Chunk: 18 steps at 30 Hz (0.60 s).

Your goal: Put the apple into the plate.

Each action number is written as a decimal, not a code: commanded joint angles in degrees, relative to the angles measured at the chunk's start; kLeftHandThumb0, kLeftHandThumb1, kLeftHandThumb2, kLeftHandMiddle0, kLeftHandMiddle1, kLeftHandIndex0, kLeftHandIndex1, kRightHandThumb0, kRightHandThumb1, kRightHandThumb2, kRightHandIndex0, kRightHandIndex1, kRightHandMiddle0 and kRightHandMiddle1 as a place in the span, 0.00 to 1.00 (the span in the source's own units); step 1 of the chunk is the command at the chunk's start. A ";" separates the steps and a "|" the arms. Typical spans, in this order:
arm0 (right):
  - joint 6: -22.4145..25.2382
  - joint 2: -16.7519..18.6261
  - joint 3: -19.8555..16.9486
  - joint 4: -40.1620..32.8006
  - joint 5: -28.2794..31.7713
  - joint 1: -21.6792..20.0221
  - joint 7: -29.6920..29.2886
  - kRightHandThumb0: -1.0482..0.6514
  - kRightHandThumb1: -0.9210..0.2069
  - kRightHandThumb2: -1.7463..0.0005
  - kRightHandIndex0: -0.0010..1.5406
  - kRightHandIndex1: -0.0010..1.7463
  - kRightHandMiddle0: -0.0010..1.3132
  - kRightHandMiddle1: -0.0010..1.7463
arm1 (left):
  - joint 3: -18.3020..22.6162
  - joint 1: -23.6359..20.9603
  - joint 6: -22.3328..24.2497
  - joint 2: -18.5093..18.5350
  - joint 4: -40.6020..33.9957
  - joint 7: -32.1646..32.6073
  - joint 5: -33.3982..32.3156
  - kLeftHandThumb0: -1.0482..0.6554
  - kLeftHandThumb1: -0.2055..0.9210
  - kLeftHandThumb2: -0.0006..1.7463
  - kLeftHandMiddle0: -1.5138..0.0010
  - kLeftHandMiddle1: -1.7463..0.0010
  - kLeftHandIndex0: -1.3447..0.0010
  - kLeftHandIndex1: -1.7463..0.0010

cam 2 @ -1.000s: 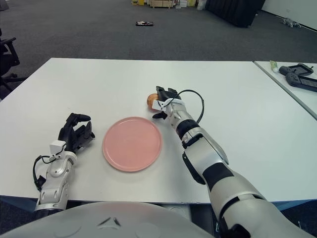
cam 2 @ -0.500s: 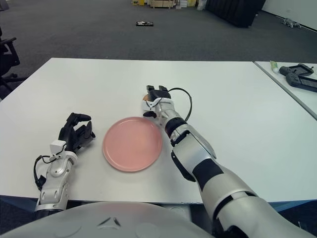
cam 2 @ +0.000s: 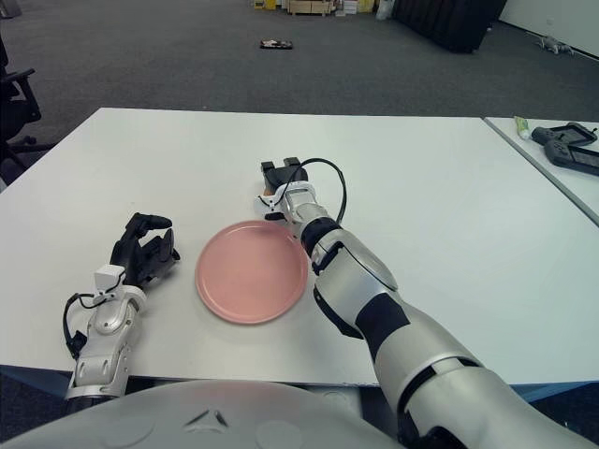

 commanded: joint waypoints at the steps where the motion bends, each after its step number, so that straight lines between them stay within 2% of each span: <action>1: -0.13 -0.69 2.18 0.80 -2.58 -2.17 -1.25 0.40 0.51 0.41 0.00 0.34 0.00 0.44 | -0.05 -0.13 0.36 -0.08 -0.31 0.19 0.08 0.40 0.83 0.46 0.46 0.00 0.77 0.00; 7: -0.89 -1.13 5.20 1.40 -5.48 -2.34 -4.24 0.37 0.47 0.43 0.00 0.46 0.00 0.49 | -0.10 0.03 0.44 -0.31 -0.43 0.39 0.29 0.39 0.83 0.46 0.47 0.00 0.77 0.00; 11: -1.61 -1.49 6.26 1.47 -6.36 -2.49 -6.10 0.34 0.45 0.44 0.00 0.54 0.00 0.57 | 0.10 0.10 0.64 -0.46 -0.60 0.44 0.12 0.40 0.83 0.46 0.47 0.00 0.77 0.00; 15: -2.98 -2.36 6.48 1.72 -6.62 -2.34 -8.18 0.31 0.41 0.45 0.00 0.58 0.00 0.62 | 0.26 0.15 0.68 -0.66 -0.63 0.49 -0.07 0.40 0.83 0.45 0.47 0.00 0.77 0.00; 18: -3.65 -2.71 6.35 2.02 -6.48 -2.28 -9.36 0.30 0.39 0.46 0.00 0.63 0.00 0.70 | 0.36 0.11 0.77 -0.70 -0.63 0.50 -0.13 0.40 0.84 0.45 0.47 0.00 0.77 0.00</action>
